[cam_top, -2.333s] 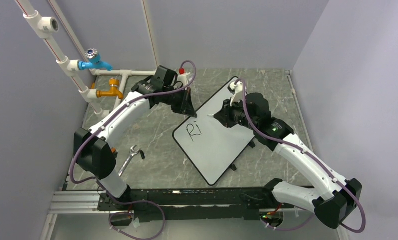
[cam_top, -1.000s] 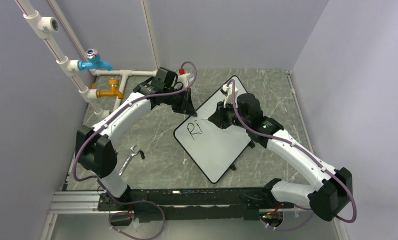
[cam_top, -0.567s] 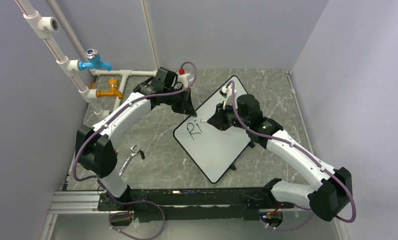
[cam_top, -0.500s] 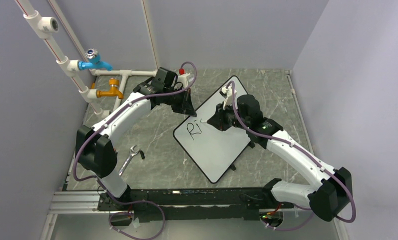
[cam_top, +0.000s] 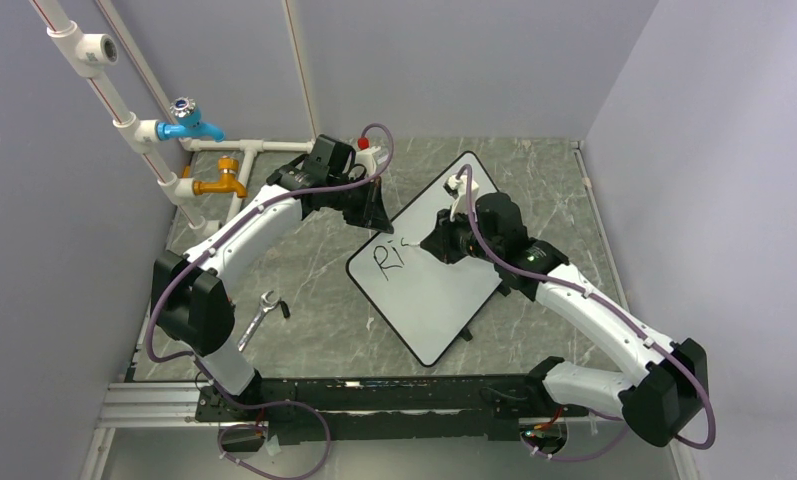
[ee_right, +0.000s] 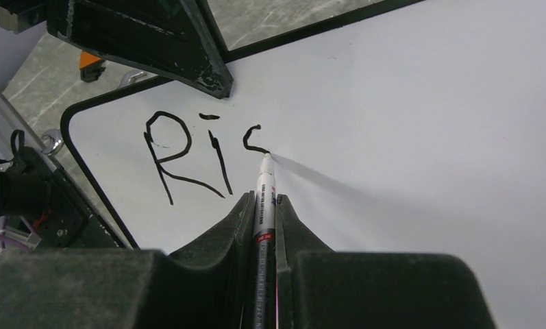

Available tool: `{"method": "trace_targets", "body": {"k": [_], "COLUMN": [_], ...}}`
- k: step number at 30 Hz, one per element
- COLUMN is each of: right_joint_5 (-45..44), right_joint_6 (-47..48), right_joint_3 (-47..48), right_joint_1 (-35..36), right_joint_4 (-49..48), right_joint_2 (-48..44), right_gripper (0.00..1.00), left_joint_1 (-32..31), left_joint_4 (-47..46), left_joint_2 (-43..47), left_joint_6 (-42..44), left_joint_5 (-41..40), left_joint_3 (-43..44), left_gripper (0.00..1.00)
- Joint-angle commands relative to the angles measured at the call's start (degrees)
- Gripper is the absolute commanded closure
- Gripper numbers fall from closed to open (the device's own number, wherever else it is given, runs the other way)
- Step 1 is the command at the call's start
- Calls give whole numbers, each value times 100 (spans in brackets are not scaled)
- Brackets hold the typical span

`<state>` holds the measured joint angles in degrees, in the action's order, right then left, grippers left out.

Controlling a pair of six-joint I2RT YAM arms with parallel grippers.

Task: Write a sentence on the whiteboard

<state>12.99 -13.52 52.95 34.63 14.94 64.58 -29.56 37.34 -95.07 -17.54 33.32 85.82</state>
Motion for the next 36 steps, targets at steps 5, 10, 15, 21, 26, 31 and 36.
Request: {"method": "trace_targets", "body": {"k": [5, 10, 15, 21, 26, 31, 36], "right_joint_5": [-191, -33, 232, 511, 589, 656, 889], "right_joint_6": [-43, -70, -110, -181, -195, -254, -524], "right_joint_3": [-196, -345, -426, -287, -67, 179, 298], "right_joint_1": [-26, -27, -28, -26, -22, -26, -161], "right_joint_4": [220, 198, 63, -108, -159, -217, -573], "right_joint_2": [-165, -279, -323, -195, -118, -213, -379], "right_gripper": [100, 100, 100, 100, 100, 100, 100], "left_joint_1": [11, 6, 3, 3, 10, 5, 3], "left_joint_4": [-244, -244, -268, -257, -261, -258, -254], "left_joint_2": [243, 239, 246, 243, 247, 243, 245], "left_joint_6": [234, 229, 215, 225, 224, 225, 225], "left_joint_5": [-313, -326, -322, -326, -324, -315, -313], "left_joint_3": [31, 27, 4, 5, -4, -4, -4], "left_gripper": [100, 100, 100, 100, 100, 100, 100]}}
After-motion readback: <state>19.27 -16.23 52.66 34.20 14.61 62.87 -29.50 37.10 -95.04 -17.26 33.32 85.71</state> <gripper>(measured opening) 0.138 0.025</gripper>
